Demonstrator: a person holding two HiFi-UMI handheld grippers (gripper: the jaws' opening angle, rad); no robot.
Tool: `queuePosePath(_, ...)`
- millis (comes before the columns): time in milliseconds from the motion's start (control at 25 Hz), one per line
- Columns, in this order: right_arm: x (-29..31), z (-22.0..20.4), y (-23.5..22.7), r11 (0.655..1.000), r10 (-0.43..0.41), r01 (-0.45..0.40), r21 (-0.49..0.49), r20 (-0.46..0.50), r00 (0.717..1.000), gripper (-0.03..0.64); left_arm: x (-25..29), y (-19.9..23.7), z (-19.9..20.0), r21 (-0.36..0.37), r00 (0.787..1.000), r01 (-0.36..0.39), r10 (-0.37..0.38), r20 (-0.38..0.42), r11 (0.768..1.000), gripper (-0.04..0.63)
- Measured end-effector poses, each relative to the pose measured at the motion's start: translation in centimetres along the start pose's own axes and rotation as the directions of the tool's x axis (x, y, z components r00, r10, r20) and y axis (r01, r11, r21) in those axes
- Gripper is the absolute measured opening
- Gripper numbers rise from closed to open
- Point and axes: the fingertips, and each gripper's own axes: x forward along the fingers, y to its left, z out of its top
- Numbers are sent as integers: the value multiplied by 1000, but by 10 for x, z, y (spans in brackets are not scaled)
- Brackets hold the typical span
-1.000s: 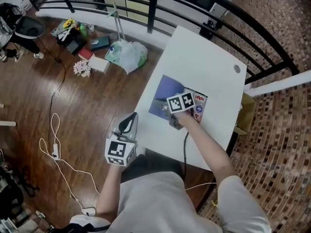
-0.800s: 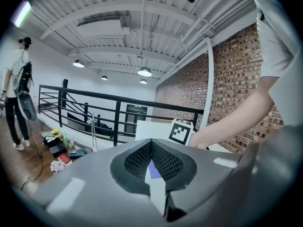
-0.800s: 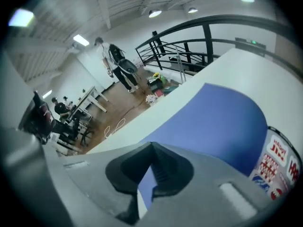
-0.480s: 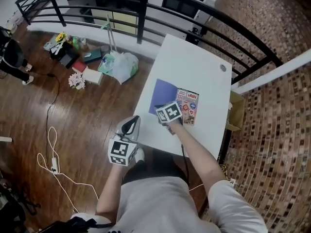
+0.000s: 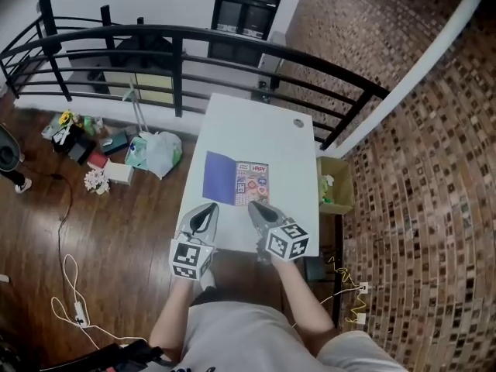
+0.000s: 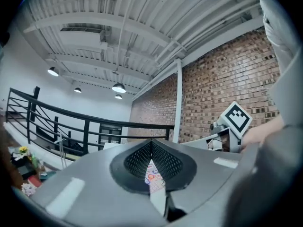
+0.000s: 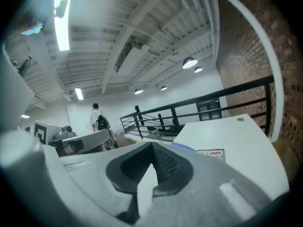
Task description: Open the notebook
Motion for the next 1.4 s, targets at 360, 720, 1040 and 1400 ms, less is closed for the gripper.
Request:
queuePosePath(360, -173, -18, 52, 979, -142, 167, -114, 203, 969, -11, -75, -134, 14, 77, 998, 34, -37, 44, 996, 15)
queuePosePath(720, -285, -61, 103, 985, -167, 170, 1, 185, 968, -11, -158, -233, 14, 106, 999, 37, -35, -21, 994, 15)
queuePosePath(1040, -316, -29, 137, 977, -178, 202, -64, 268, 947, -11, -177, -267, 53, 156, 993, 97, -105, 44, 983, 15)
queuePosePath(1400, -294, -41, 180, 968, -208, 234, -91, 233, 950, -11, -227, -221, 48, 102, 996, 80, -84, 42, 992, 15)
